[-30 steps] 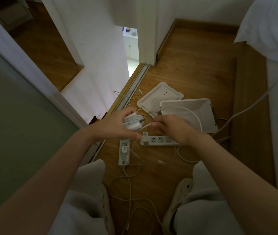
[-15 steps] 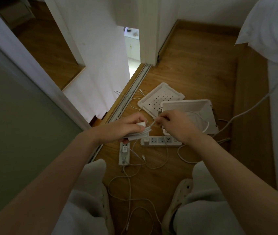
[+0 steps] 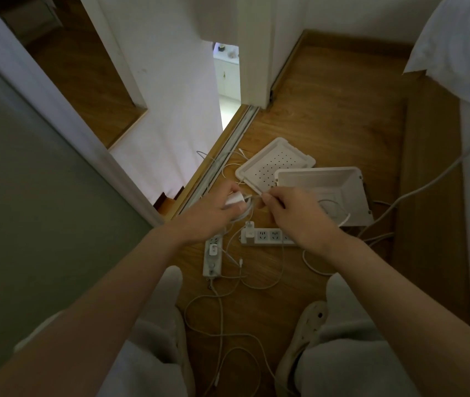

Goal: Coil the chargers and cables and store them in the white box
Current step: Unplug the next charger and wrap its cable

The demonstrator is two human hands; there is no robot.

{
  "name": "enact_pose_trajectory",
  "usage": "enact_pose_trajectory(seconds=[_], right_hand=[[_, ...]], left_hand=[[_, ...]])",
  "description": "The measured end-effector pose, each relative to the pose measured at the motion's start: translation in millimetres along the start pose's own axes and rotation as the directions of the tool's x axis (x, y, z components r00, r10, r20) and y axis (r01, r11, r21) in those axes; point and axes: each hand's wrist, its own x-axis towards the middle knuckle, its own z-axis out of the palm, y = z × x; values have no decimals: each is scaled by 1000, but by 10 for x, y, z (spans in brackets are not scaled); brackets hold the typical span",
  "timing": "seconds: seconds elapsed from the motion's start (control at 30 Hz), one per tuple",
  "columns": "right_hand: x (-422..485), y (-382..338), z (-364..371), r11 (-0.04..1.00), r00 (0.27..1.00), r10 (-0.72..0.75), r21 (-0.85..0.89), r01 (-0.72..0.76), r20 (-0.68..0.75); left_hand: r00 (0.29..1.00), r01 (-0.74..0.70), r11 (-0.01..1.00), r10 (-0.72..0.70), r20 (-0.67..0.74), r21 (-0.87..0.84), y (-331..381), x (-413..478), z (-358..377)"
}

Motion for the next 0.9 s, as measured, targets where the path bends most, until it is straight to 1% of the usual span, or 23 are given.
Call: enact_pose_trajectory(seconds=[0.07,0.1,0.13,0.2,0.27,0.3,0.33,0.37,0.4,0.43,0.47,0.5,0.53,0.57,0.67,0.73,0.77,0.83,0.87,0.9], right_hand=[[-38,-37,81,1000,1000,-15,0,15,14],[-59,-69,134,1000,999,-25,-1,25,24],[-85,-95,191,999,998,-33,-7,34,49],[-141,-115,330,996,987,-45,-66,56,152],[-209,-111,472,982,965,-77,-148,116,250],[-232,-107,528,975,957,-98,-165,146,272],[-241,-93,569,972,954,-118,-164,168,276],[-236,-80,584,970,953,-136,-157,183,271],[-219,-69,580,971,952,-147,-144,191,267],[-200,-60,563,974,951,-154,-122,193,270],[-182,-51,543,977,947,-159,-97,192,278],[-171,-45,522,979,944,-161,-76,190,286],[-161,-36,502,981,944,-159,-65,185,289],[-154,-31,475,982,945,-155,-58,179,287],[-112,6,370,985,952,-140,-63,163,273],[-72,45,295,977,950,-137,-121,177,280],[-51,81,263,968,949,-133,-168,186,284],[-14,146,198,946,953,-125,-257,198,277],[6,179,165,941,957,-112,-280,188,268],[26,207,123,943,961,-96,-287,171,259]], left_hand=[[988,-16,999,11,-153,-29,2,22,53],[978,-5,996,-14,-207,-89,12,43,71],[967,22,984,-67,-246,-178,33,67,77],[932,93,926,-210,-295,-366,80,109,64],[887,117,831,-334,-320,-543,101,136,29],[875,97,757,-375,-307,-646,108,137,13],[874,71,659,-402,-271,-749,113,136,0],[885,44,535,-413,-216,-844,113,133,-9],[898,19,385,-412,-154,-923,110,129,-21],[910,-4,231,-403,-100,-973,101,119,-37],[921,-20,104,-384,-58,-994,92,110,-55],[931,-20,28,-363,-28,-999,83,103,-71],[942,-4,-1,-336,-3,-1000,85,96,-88],[952,14,0,-307,14,-1000,91,86,-104],[975,33,47,-219,22,-998,115,58,-155],[985,15,92,-170,-1,-996,130,37,-198],[987,6,133,-157,-15,-991,132,29,-213],[989,-10,257,-141,-48,-966,137,6,-235],[989,-15,350,-131,-65,-936,129,-8,-246],[990,-17,475,-116,-81,-880,111,-26,-259]])
